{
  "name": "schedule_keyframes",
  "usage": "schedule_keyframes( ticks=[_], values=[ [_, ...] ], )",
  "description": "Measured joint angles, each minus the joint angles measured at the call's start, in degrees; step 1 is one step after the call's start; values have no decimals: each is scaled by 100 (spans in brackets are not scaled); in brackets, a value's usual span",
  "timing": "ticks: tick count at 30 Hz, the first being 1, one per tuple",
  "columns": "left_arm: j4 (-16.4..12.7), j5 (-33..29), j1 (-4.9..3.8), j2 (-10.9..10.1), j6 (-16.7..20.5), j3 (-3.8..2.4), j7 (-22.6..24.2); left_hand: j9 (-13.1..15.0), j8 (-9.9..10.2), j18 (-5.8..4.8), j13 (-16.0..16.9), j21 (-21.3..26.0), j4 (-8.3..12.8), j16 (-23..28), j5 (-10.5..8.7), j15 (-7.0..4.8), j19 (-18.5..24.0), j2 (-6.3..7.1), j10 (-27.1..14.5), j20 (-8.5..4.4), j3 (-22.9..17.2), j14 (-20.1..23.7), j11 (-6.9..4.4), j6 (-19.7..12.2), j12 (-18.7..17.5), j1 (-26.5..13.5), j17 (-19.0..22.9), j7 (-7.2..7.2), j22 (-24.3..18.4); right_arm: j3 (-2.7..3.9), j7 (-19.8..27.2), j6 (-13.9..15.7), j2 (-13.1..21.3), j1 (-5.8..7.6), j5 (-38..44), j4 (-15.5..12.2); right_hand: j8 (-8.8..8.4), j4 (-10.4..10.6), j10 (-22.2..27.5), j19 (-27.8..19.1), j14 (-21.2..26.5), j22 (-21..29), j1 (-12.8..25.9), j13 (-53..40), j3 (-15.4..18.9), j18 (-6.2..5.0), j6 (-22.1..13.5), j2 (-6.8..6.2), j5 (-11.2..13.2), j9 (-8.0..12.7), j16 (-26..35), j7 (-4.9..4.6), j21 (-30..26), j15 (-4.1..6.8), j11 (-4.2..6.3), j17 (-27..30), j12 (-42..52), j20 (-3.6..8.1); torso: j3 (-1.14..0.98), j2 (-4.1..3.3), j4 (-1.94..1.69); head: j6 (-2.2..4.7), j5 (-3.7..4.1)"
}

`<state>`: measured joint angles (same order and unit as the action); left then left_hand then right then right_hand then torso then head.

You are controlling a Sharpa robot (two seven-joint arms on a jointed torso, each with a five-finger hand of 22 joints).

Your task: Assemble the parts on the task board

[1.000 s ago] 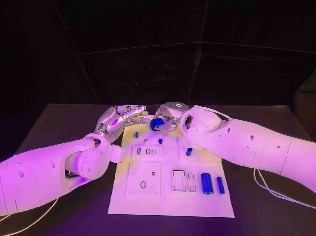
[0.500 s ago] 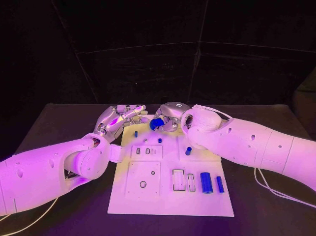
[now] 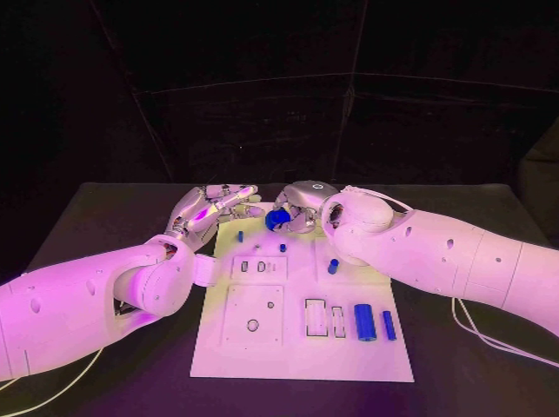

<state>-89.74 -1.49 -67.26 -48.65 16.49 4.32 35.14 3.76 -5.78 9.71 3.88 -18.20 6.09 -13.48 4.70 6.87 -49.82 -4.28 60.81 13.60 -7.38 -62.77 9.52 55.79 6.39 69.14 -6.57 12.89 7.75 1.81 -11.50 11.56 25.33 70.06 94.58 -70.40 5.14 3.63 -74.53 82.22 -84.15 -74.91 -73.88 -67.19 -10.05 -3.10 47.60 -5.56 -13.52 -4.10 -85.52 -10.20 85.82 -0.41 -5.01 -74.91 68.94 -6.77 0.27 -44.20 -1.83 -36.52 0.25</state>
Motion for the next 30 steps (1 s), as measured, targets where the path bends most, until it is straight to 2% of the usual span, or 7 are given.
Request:
schedule_keyframes(
  ticks=[30],
  values=[
    [12, 0, 0, 7, -1, 0, -2, 0, 23, 0, 0, 0, 16, 39, 0, 0, 0, -26, 20, 0, -16, 0, 20, 0, 0, -26, -4, 0, -9, -7, 35, 81, 51, -13, -39, -79, 0, 16, 1, 0, 0, 0, 0, -25, 15, 0, 40, 1, 0, -1, 0, 4, 0, 0, 0, 0, 44, 0, 3, 1, -6, -23, -1]
  ],
)
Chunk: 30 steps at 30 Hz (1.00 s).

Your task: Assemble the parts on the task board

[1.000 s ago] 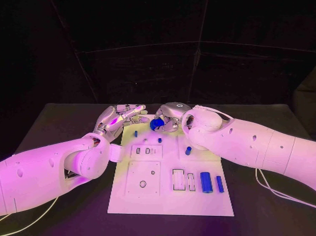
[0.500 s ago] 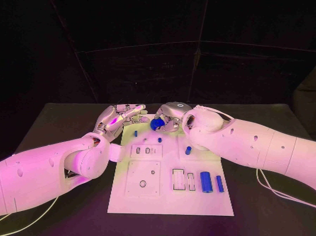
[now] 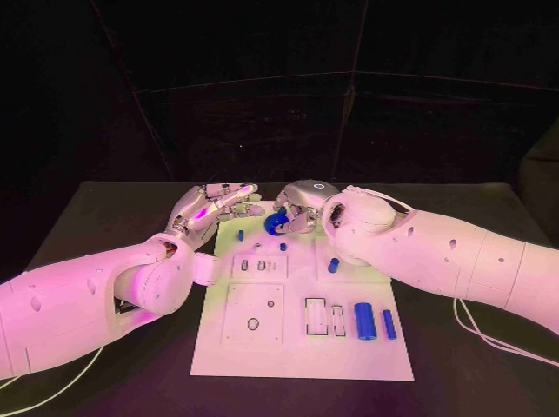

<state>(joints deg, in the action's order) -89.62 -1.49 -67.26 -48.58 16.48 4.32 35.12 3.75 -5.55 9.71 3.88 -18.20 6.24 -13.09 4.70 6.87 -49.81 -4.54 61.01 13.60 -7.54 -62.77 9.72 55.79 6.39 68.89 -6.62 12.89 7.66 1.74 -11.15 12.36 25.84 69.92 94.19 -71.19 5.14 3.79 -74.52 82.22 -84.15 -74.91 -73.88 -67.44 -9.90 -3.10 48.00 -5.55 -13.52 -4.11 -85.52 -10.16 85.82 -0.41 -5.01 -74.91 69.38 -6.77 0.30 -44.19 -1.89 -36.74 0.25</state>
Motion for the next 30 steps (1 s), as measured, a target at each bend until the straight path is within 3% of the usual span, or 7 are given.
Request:
schedule_keyframes(
  ticks=[20, 24, 30],
  values=[
    [16, 0, 0, 0, 0, 0, -3, 0, 0, 0, 0, 0, 0, 0, 0, 0, 0, 0, 0, 0, 0, 0, 0, 0, 0, 0, 1, 0, 1, -1, 39, 95, 119, -1, -96, -75, -1, 37, 0, 0, 0, 0, 30, -2, 37, 0, 0, 31, 14, 1, 0, 0, 0, 0, 0, 0, 0, 0, -2, 3, 1, 4, -4],
    [27, 0, 0, -15, 0, 0, -5, 0, 0, 0, 0, 0, 0, 0, 0, 0, 0, 0, 0, 0, 0, 0, 0, 0, 0, 0, 1, 0, 1, -2, 152, 286, 479, -2, -259, -310, 13, 3, 0, -21, 0, 0, -41, -19, 35, 0, 27, 102, -100, 0, 33, 5, -8, 0, 0, 0, 7, -21, -4, 13, 17, 37, 0],
    [47, 0, 0, -57, -2, 0, -6, 0, 0, -1, 0, 0, 0, 0, 0, 0, 0, 0, 0, 0, 0, 0, 0, 0, -22, 0, 1, 0, -6, -2, 507, 524, 1410, 5, -990, -838, 47, -60, 0, -41, 0, 0, -133, -23, 6, 0, 94, 140, -100, -12, 66, 10, -23, 0, 0, 0, 29, -40, -13, 52, 64, 115, 37]
  ],
)
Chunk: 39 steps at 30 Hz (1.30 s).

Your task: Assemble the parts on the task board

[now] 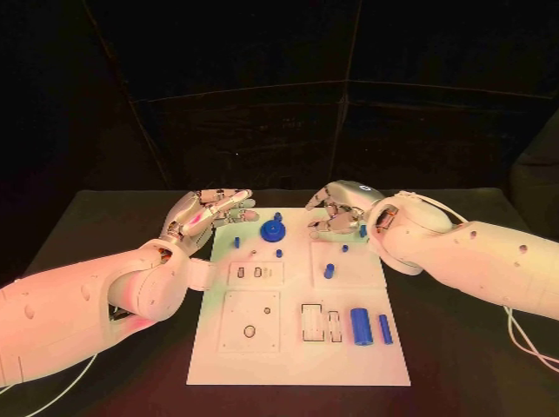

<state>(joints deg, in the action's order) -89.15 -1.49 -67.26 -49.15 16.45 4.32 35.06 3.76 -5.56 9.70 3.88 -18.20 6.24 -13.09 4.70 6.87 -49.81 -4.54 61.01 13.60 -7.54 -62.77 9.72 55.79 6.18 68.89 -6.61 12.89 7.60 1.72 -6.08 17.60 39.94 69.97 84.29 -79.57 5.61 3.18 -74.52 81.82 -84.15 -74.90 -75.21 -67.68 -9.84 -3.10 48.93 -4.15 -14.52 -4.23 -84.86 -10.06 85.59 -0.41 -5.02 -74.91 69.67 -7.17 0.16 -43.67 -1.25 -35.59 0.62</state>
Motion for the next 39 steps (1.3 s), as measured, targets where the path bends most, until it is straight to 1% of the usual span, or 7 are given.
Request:
schedule_keyframes(
  ticks=[2, 6, 10, 14, 24, 31, 39],
  values=[
    [5, 0, 0, -9, 0, 1, 0, 0, 0, 0, 0, 0, 0, 0, 0, 0, 0, 0, 0, 0, 0, 0, 0, 0, 0, 0, -4, 0, 0, 0, 125, 37, 329, 6, -286, -178, 0, -30, 0, 0, 0, 0, -20, 0, 30, 0, 0, -20, -1, 0, 0, 0, 0, 0, 0, 0, 0, 0, -7, 11, 23, 15, 4],
    [6, 0, 0, -9, 0, 1, 0, 0, 0, 0, 0, 0, 0, 0, 0, 0, 0, 0, 0, 0, 0, 0, 0, 0, 0, 0, -4, 0, 0, 1, 273, 66, 758, 11, -712, -319, 0, -21, 0, 0, 0, 0, 6, 0, 90, 0, 0, -46, -79, 0, 0, 0, 0, 0, 0, 0, 0, 0, -27, 35, 79, 45, 41],
    [16, 0, 0, 10, -1, 1, 0, 0, 0, 0, 0, 0, 0, 0, 0, 0, 0, 0, 0, 0, 0, 0, 0, 0, 0, 0, -4, 0, 1, 0, 366, 64, 979, 11, -931, -339, 0, -27, 0, 0, 0, 0, 7, 5, 146, 0, 0, -101, -80, 0, 0, 0, 0, 0, 0, 0, 0, 0, -48, 48, 125, 55, 73],
    [33, -3, 0, 47, -3, 1, 0, 0, 0, 0, 0, 0, 0, 0, 0, 0, 0, 0, 0, 0, 0, 0, 0, 0, 0, 0, -4, 0, 1, -4, 447, 51, 1086, 10, -1045, -218, 0, -28, 0, 0, 0, 0, 3, 15, 174, 0, 0, -105, -99, 1, 0, 0, 0, 0, 0, 0, 0, 0, -74, 53, 161, 43, 108],
    [101, -11, 3, 96, -14, 1, 0, 0, 0, 0, 0, 0, 0, 0, 0, 0, 0, 0, 0, 0, 0, 0, 0, 0, 0, 0, -3, 0, 2, -5, 628, 11, 1109, 0, -1210, 184, 0, -44, 0, 0, 0, 0, 3, 15, 190, 0, 0, -105, -132, 7, 0, 0, 0, 0, 0, 0, 0, 0, -113, 49, 169, 28, 170],
    [121, -15, 7, 109, -19, 2, 0, 0, 0, 0, 0, 0, 0, 0, 0, 0, 0, 0, 0, 0, 0, 0, 0, 0, 0, 0, -3, 0, 2, -6, 694, -70, 1022, -17, -1261, 373, 0, -60, 0, 0, 0, 0, -19, 15, 206, -1, 0, -126, -132, 12, 0, 0, 0, 0, 0, 0, 0, 0, -107, 43, 161, 3, 166],
    [127, -18, 8, 113, -23, 2, 0, 0, 0, 0, 0, 0, 0, 0, 0, 2, -6, 0, 0, -6, 0, -2, 0, 0, 0, 0, -3, 0, 2, -8, 718, -175, 909, -159, -1274, 526, 0, -84, 0, 0, 0, 0, -19, 5, 230, -1, 0, -126, -99, 12, 0, 0, 0, 0, 0, 0, 0, 0, -103, 43, 165, -33, 149]
  ],
)
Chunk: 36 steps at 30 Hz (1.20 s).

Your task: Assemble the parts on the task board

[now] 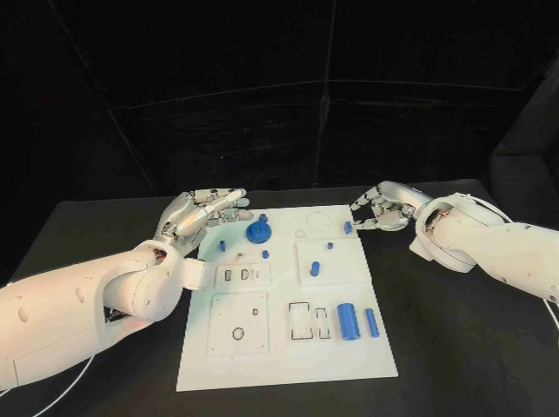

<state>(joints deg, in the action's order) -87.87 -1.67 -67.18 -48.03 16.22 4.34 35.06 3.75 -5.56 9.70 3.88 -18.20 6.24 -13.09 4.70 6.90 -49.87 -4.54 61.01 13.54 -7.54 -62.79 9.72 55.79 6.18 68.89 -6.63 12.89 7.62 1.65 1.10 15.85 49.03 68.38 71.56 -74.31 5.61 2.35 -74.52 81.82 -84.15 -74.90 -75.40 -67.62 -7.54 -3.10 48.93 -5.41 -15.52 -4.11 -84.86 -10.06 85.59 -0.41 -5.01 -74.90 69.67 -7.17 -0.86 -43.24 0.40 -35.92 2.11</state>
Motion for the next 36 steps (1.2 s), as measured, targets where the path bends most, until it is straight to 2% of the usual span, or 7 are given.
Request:
schedule_keyframes(
  ticks=[18, 28, 32, 36],
  values=[
    [28, -5, 0, 15, -7, 0, 0, 0, 0, 0, 0, 0, 16, 0, 0, 19, -14, 0, 0, -14, -16, -19, 0, 0, 0, 0, -4, 0, -6, 0, 68, -120, -168, -121, -1, 154, 33, -32, -83, 21, 0, -4, -129, -109, 31, 1, 82, 129, 32, -13, 0, 41, 0, 0, 41, 0, 80, 21, -10, 3, 10, -15, 10],
    [67, -7, 0, 27, -12, 0, -1, 0, 0, 0, 0, 0, 16, 0, 0, 19, -14, 0, 0, -14, -16, -19, 0, 0, 0, 0, -4, 0, -5, 0, 76, -135, -251, -185, -1, 229, 101, -87, -95, 41, 0, -3, -227, -136, 7, 0, 227, 227, 251, -25, 0, 40, 0, 0, 54, 0, 88, 41, -10, 3, 7, -32, -7],
    [71, -8, 0, 27, -12, 0, -1, 0, 0, 0, 0, 0, 16, 0, 0, 19, -14, 0, 0, -14, -16, -19, 0, 0, 0, 0, -3, 0, -5, 0, 77, -136, -264, -191, -1, 241, 133, -119, -115, 41, 0, -3, -311, -159, -25, 0, 343, 312, 494, -25, -23, 55, 0, 0, 74, 0, 112, 41, -10, 3, 6, -43, -13],
    [74, -8, 0, 25, -13, 0, -1, 0, 0, 0, 0, 0, 16, 0, 0, 19, -14, 0, 0, -14, -16, -19, 0, 0, 0, 0, -3, 0, -4, 0, 77, -136, -272, -196, -1, 266, 188, -142, -148, 62, 0, -3, -348, -190, -48, 1, 457, 352, 566, -32, -23, 78, 0, 0, 65, 0, 136, 62, -10, 3, 6, -45, -15]
  ],
)
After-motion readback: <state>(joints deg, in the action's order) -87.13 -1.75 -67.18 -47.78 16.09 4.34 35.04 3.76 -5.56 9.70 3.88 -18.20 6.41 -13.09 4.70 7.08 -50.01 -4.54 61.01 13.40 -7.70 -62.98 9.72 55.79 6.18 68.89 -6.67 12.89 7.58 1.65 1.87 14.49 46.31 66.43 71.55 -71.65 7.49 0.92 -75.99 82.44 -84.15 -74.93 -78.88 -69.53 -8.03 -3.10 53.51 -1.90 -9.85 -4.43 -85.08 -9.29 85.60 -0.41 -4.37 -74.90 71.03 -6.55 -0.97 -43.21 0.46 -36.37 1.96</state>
